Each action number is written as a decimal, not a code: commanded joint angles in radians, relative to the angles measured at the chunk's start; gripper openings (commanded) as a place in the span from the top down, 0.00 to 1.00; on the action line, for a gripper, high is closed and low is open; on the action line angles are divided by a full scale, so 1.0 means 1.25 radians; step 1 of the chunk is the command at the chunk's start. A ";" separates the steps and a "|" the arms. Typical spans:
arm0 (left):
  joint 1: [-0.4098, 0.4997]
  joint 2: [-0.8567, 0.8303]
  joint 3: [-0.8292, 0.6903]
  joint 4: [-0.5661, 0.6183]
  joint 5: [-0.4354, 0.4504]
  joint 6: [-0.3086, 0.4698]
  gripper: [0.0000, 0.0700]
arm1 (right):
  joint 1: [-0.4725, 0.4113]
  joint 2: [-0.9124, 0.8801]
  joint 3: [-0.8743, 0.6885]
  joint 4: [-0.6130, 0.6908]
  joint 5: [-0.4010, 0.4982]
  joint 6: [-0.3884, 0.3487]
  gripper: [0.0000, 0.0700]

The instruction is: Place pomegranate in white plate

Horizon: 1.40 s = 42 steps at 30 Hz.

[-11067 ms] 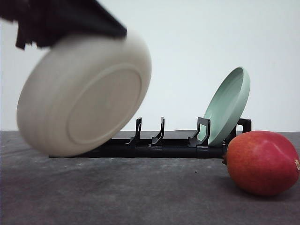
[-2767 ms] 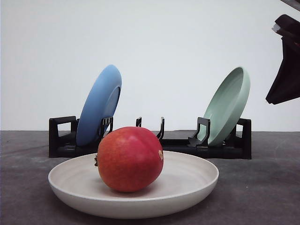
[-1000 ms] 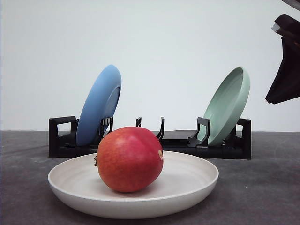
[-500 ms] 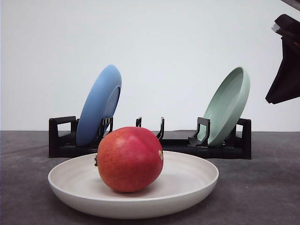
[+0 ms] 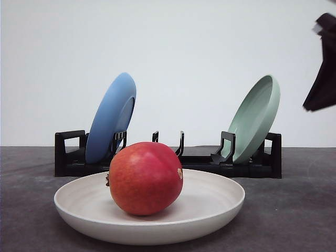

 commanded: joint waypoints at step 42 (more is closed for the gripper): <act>0.002 -0.001 -0.009 -0.002 -0.002 0.011 1.00 | -0.237 -0.614 -0.408 0.202 0.123 -0.018 0.95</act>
